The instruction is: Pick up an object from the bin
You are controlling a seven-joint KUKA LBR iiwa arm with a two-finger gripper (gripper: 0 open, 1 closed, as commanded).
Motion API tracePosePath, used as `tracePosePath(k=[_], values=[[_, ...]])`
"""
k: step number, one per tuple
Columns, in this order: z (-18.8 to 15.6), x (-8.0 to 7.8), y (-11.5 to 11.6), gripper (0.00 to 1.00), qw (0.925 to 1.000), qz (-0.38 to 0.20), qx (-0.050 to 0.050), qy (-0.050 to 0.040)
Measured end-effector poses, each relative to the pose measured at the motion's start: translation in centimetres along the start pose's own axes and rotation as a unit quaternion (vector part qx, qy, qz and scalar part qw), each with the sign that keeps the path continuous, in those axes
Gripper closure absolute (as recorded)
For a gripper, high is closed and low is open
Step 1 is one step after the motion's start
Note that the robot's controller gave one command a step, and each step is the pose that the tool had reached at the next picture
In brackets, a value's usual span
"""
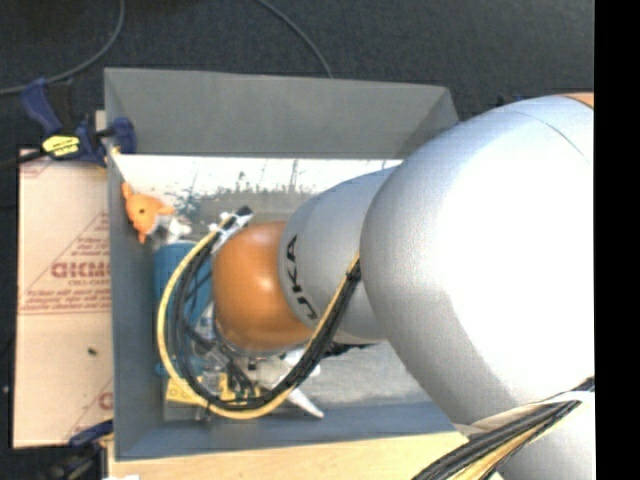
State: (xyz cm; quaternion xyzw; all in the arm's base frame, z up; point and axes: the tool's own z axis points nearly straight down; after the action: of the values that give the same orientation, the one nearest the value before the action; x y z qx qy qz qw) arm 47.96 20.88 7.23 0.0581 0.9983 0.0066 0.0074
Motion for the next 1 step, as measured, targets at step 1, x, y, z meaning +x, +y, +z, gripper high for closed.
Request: tracePosePath(k=[1], values=[[0.0, 0.0, 0.0, 1.0, 1.0, 0.0, 0.0, 0.0]])
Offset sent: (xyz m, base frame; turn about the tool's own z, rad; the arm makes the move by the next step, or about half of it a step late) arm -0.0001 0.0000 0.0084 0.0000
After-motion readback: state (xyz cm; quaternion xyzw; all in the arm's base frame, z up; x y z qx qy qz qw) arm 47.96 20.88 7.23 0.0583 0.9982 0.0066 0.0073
